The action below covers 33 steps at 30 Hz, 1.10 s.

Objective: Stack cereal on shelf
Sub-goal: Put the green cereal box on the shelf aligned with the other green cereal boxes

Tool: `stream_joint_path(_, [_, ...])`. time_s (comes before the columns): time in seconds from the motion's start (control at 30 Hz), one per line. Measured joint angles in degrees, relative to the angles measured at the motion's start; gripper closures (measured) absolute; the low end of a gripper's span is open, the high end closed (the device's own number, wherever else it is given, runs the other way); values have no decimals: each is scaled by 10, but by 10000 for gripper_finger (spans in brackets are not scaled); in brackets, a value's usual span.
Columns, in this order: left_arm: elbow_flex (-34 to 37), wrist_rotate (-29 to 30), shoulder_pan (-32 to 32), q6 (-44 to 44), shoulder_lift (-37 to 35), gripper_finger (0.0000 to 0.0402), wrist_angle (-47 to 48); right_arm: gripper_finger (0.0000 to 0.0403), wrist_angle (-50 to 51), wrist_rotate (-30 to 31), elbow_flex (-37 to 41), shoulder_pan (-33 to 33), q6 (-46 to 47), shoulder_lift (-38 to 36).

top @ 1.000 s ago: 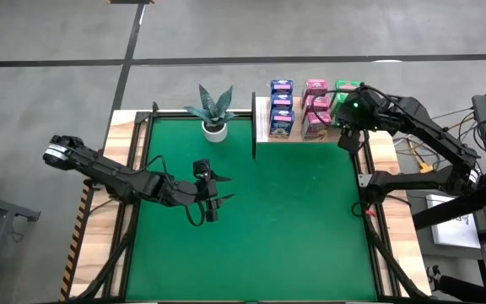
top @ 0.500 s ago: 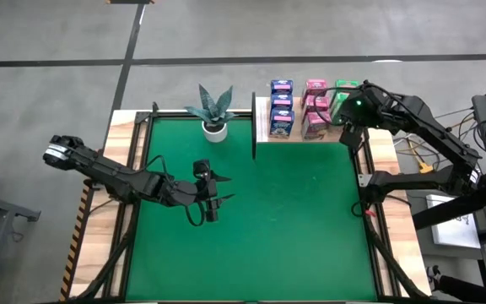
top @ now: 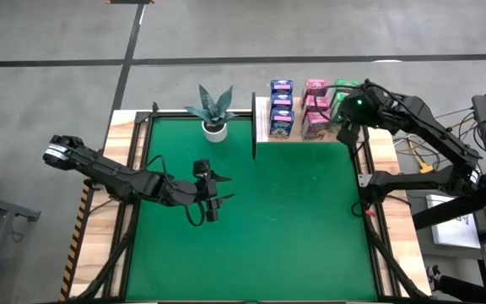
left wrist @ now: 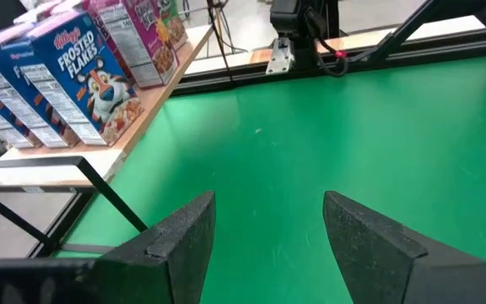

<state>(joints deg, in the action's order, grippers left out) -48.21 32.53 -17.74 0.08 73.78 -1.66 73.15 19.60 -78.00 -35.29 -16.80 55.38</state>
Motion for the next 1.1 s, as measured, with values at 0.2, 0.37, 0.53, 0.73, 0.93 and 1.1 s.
stream_joint_path(0.2, [0, 0, 0, 25, 0, 198, -26, 287, -58, 12, 0, 0, 51, 5])
stream_joint_path(0.37, [0, -1, 0, 30, 0, 198, -29, 371, -83, 46, 0, 0, 41, 16])
stream_joint_path(0.53, [0, -1, 0, 32, 0, 198, -30, 390, -87, 46, 6, 0, 33, 30])
stream_joint_path(0.73, [0, -1, 0, 33, 0, 198, -31, 394, -88, 46, 10, 0, 33, 44])
stream_joint_path(0.93, [0, -1, 0, 37, 0, 198, -31, 394, -85, 45, 7, -1, 43, 40])
stream_joint_path(1.1, [-8, -2, 0, 69, -7, 198, -37, 394, -54, 19, -36, -31, 92, 38])
